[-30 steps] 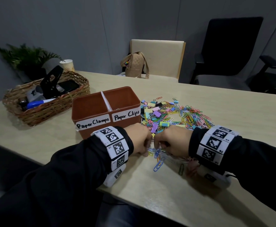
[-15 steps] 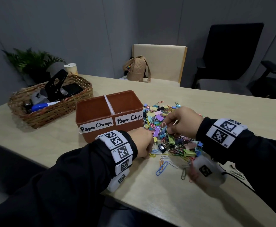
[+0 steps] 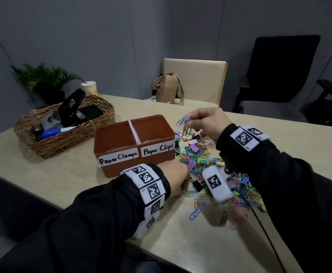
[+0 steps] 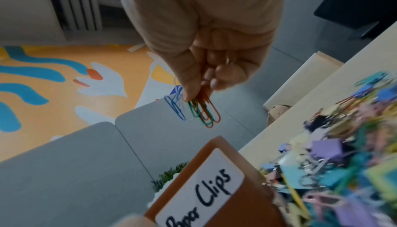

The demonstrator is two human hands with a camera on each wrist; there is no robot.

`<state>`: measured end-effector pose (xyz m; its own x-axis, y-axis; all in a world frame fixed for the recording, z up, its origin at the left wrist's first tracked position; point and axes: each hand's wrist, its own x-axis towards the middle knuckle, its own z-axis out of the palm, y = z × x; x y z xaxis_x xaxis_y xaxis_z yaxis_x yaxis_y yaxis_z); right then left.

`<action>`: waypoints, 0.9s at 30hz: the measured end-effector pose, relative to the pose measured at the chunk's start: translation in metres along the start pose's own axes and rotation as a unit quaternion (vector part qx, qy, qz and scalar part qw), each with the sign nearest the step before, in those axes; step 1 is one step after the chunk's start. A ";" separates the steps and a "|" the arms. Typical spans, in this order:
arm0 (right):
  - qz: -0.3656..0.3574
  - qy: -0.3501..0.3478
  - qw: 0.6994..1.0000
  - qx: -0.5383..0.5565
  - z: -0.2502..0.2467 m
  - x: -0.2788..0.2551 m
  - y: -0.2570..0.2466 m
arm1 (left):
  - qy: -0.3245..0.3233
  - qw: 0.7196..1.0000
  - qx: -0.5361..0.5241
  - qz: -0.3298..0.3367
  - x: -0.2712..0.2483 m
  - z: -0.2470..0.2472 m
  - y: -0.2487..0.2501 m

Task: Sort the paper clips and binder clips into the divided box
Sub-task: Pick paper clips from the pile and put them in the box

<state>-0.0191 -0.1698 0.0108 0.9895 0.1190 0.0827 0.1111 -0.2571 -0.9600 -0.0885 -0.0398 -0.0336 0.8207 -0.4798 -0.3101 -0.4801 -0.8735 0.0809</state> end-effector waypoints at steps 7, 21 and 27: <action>0.002 0.002 0.997 0.083 0.044 0.018 0.001 | 0.018 0.999 0.049 -0.005 -0.001 0.005 -0.001; 0.030 -0.172 0.948 -0.265 -0.028 -0.037 0.019 | 0.015 0.998 0.048 -0.029 0.009 0.000 0.001; -0.029 -0.247 0.826 -0.506 -0.026 -0.078 0.031 | -0.011 0.993 0.115 -0.024 0.013 -0.005 0.011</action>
<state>-0.0907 -0.2115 -0.0181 0.8486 0.4723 -0.2384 0.4256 -0.8771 -0.2229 -0.0821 -0.0563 -0.0321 0.8388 -0.4332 -0.3296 -0.5000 -0.8526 -0.1520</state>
